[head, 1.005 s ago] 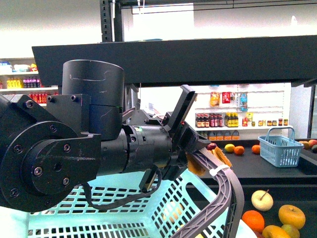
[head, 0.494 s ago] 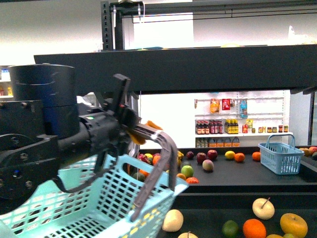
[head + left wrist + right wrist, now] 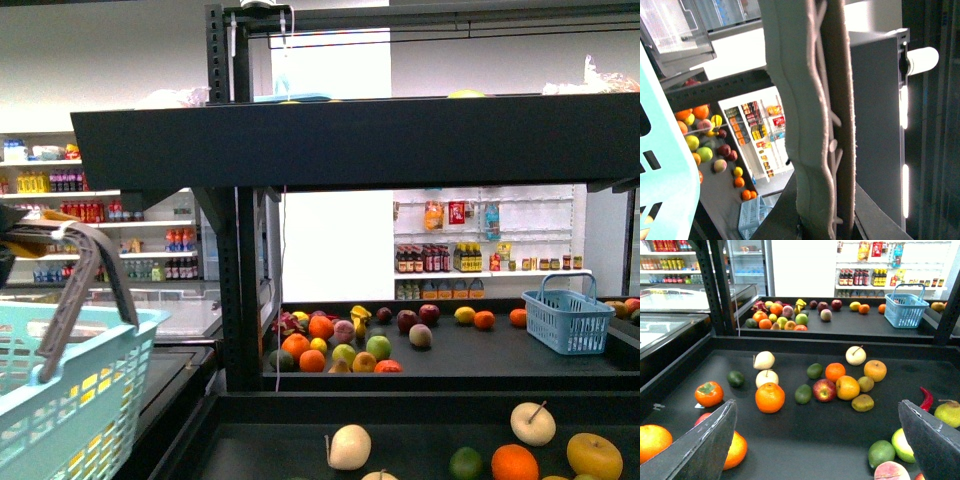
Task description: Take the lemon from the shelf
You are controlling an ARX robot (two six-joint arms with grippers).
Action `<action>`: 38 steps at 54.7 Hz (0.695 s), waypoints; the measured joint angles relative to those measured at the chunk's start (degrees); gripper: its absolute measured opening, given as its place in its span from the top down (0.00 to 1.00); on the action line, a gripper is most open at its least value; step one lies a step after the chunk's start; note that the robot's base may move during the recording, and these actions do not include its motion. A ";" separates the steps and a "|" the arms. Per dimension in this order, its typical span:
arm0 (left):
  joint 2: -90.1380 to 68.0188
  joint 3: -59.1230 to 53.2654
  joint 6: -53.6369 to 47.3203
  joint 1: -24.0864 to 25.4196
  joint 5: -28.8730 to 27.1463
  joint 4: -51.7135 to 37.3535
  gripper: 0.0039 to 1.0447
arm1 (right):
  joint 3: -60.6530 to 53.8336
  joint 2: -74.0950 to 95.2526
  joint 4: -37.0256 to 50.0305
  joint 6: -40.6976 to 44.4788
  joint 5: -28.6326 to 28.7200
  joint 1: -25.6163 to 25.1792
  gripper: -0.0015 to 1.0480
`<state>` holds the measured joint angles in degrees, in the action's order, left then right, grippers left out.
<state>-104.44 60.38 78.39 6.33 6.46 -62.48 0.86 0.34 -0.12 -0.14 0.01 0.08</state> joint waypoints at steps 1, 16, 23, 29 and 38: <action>0.00 -0.39 0.35 0.70 0.52 -0.59 0.90 | 0.00 0.00 0.00 -0.02 0.00 0.00 0.07; -5.95 -2.47 3.69 8.41 5.49 -14.53 0.91 | 0.00 -0.02 0.00 0.00 0.02 0.00 0.07; -9.16 -2.47 4.85 9.38 5.42 -16.70 0.91 | 0.02 -0.02 0.00 0.00 0.02 0.00 0.07; -10.97 -2.43 5.77 9.44 5.27 -17.07 0.91 | 0.00 -0.02 0.00 -0.02 0.02 0.00 0.07; -11.45 -2.36 6.80 9.90 5.57 -17.22 0.91 | 0.02 -0.02 0.00 0.00 0.00 0.00 0.07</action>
<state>-115.90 58.02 85.19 16.23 12.03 -79.70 0.89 0.32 -0.12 -0.14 0.01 0.08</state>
